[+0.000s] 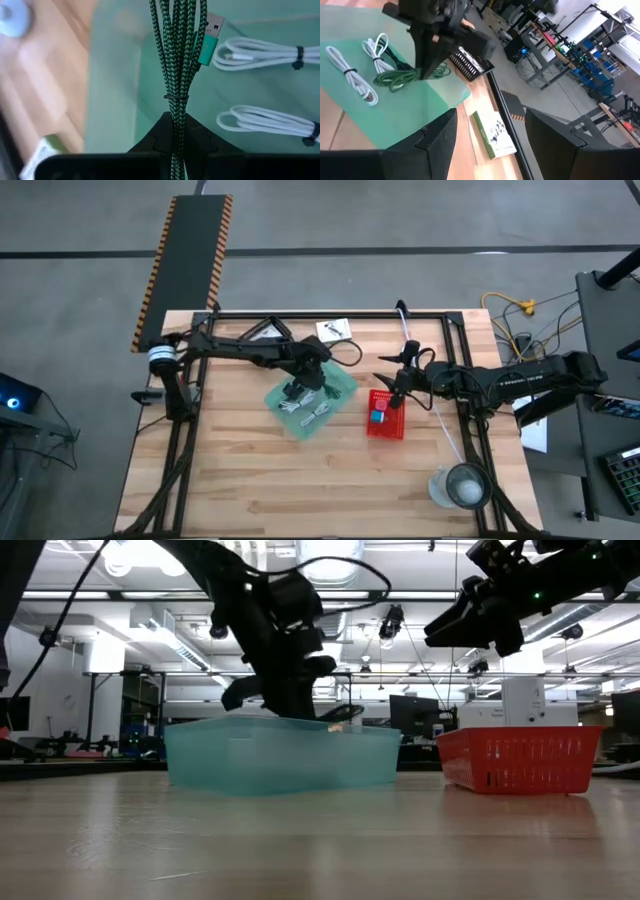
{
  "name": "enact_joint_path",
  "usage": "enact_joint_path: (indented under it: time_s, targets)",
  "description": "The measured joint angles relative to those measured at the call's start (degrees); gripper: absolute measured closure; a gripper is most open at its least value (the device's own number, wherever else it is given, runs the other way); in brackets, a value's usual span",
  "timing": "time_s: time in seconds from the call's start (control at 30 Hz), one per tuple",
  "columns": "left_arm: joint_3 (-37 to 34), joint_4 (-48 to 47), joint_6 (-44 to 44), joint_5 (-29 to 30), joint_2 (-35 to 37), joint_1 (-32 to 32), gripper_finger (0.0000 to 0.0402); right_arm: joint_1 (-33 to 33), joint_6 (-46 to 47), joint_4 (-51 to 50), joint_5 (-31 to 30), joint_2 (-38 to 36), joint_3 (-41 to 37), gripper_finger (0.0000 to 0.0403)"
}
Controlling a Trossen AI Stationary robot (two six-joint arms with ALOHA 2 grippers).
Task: Pick and place items into bin
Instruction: Put the green charger cable into the green bin, then put the white card reader box into the black bin
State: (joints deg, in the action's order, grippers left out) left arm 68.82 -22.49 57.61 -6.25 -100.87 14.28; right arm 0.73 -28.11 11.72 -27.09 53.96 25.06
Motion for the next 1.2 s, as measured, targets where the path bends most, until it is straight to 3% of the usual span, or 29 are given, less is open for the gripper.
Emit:
enact_joint_path:
  time_s: [0.47, 0.6, 0.77, 0.87, 0.97, 1.03, 1.2]
  targets:
    - [0.7, 2.4, -4.0, 0.7, -1.9, 0.0, 0.0385, 0.0, 0.1, -0.6, 0.0, 0.1, 0.0, 0.0183]
    - [0.7, 3.0, -9.1, 1.0, -1.9, 0.0, 0.0343, 0.0, 0.1, -0.9, 0.0, 0.1, 0.0, 0.0183]
    - [0.8, 3.2, -10.7, 3.0, -1.9, 0.0, 0.0262, 0.0, 0.3, -0.8, 0.0, 0.1, 0.0, 0.0183]
    - [1.5, 1.2, -12.0, 9.3, -1.4, -0.3, 0.0220, 0.0, 1.1, -0.8, 0.0, 0.1, 0.0, 0.0183]
    - [2.6, -2.4, -19.1, 15.3, 1.2, -0.4, 0.0202, 0.0, 1.2, -0.8, 0.0, 0.1, 0.0, 0.0183]
    - [2.2, -5.1, -22.7, 11.8, 4.4, 0.3, 0.0200, 0.0, 1.2, -0.8, 0.0, 0.1, 0.0, 0.0183]
    - [-4.5, -5.1, -28.8, -5.7, 14.6, 3.9, 0.0199, 0.0, 2.9, -0.8, 0.0, 0.1, 0.0, 0.0183]
